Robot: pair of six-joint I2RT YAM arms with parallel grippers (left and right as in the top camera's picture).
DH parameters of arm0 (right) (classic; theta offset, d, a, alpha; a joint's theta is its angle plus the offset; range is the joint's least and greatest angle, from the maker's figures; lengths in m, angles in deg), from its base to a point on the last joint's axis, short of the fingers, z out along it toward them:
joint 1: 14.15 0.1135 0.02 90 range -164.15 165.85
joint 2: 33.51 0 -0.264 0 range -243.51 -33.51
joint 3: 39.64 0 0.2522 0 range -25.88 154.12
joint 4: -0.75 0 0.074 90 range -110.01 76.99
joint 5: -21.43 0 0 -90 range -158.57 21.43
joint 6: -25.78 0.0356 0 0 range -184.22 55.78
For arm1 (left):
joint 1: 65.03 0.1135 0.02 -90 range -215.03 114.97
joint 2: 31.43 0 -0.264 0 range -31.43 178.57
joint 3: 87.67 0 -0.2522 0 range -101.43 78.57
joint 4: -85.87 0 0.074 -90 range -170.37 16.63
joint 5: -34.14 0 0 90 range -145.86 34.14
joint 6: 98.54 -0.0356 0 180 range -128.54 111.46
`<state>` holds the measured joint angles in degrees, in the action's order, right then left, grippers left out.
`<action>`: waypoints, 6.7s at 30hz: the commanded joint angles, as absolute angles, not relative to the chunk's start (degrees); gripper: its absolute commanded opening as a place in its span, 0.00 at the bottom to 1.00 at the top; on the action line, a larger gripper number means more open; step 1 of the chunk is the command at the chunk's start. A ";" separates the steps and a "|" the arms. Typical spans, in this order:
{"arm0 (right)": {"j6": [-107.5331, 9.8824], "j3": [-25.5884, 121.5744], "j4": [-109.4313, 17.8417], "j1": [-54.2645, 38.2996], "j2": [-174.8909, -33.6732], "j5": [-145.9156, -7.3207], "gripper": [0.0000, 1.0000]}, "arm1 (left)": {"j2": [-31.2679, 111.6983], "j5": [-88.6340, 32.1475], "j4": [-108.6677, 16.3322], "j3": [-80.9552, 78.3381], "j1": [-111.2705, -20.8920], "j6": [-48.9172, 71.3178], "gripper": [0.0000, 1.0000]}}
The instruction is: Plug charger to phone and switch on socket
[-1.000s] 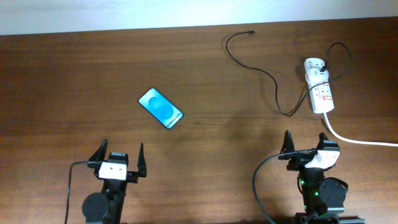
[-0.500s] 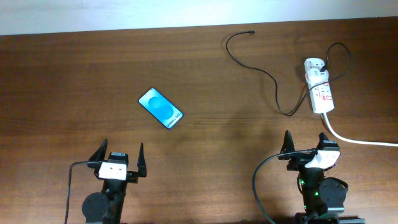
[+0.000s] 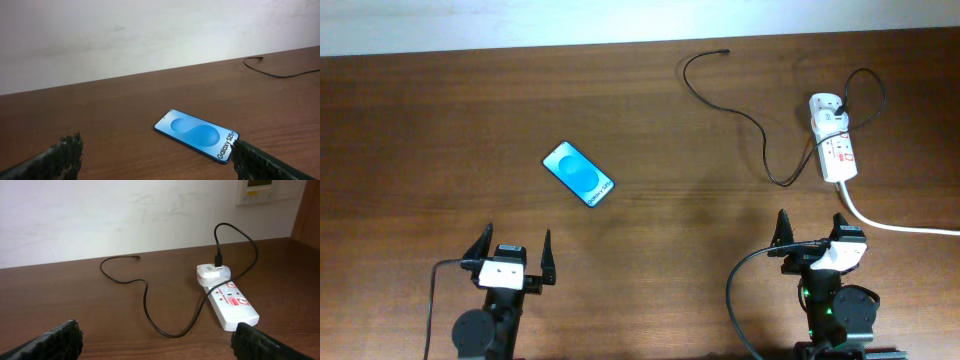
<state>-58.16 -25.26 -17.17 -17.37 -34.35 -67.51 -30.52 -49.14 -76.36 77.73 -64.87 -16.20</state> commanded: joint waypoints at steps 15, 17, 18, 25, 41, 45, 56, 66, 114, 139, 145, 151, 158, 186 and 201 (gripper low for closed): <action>-57.79 -25.57 -17.57 -17.54 -33.91 -66.79 0.98 | -31.03 -48.11 -76.93 78.03 -64.87 -15.48 0.99; -57.79 -25.57 -17.57 -17.54 -33.91 -66.79 0.98 | -31.03 -48.11 -76.84 78.03 -64.87 -15.48 0.99; -57.79 -25.57 -17.57 -17.54 -33.91 -66.79 0.99 | -31.03 -48.11 -76.91 78.03 -64.87 -15.48 0.99; -57.79 -25.57 -17.57 -17.54 -33.91 -66.79 0.99 | -31.03 -48.13 -76.84 76.66 -64.87 -14.34 0.99; -57.79 -25.57 -17.57 -17.54 -33.91 -66.79 0.98 | -21.30 -48.15 -74.99 62.95 -64.87 -9.14 0.99; -57.79 -25.57 -17.57 -17.54 -33.91 -66.79 0.98 | -10.48 -48.11 -67.73 51.78 -64.87 -9.14 0.99; -57.79 -25.57 -17.57 -17.54 -33.91 -66.79 0.98 | 20.07 -48.09 -49.02 18.82 -65.61 -2.30 0.99; -57.79 -25.57 -17.57 -17.54 -33.91 -66.79 0.98 | 33.73 -28.18 -37.20 8.24 -69.55 -2.32 0.99; -57.79 -25.57 -17.57 -17.54 -33.91 -66.79 0.98 | 102.10 -51.94 -8.02 -37.72 -75.77 40.08 0.99; -57.79 -25.57 -17.57 -17.54 -33.91 -66.79 0.98 | 103.79 -51.72 -13.04 -30.71 -76.04 43.52 0.99; -57.79 -25.57 -17.57 -17.54 -33.91 -66.79 0.98 | 103.79 -51.52 -16.50 -28.11 -76.71 43.52 0.99; -57.79 -25.57 -17.57 -17.54 -33.91 -66.79 0.98 | 103.79 -51.19 -16.72 -26.92 -78.14 43.52 0.99; -57.79 -25.57 -17.57 -17.54 -33.91 -66.79 0.98 | 103.79 -50.93 -15.38 -26.82 -78.86 45.53 0.99; -57.79 -25.57 -17.57 -17.54 -33.91 -66.79 0.98 | 103.79 -55.21 -14.77 -26.03 -76.32 51.89 0.99; -57.79 -25.57 -17.57 -17.54 -33.91 -66.79 0.98 | 103.79 -55.19 -14.79 -24.74 -76.36 51.89 0.84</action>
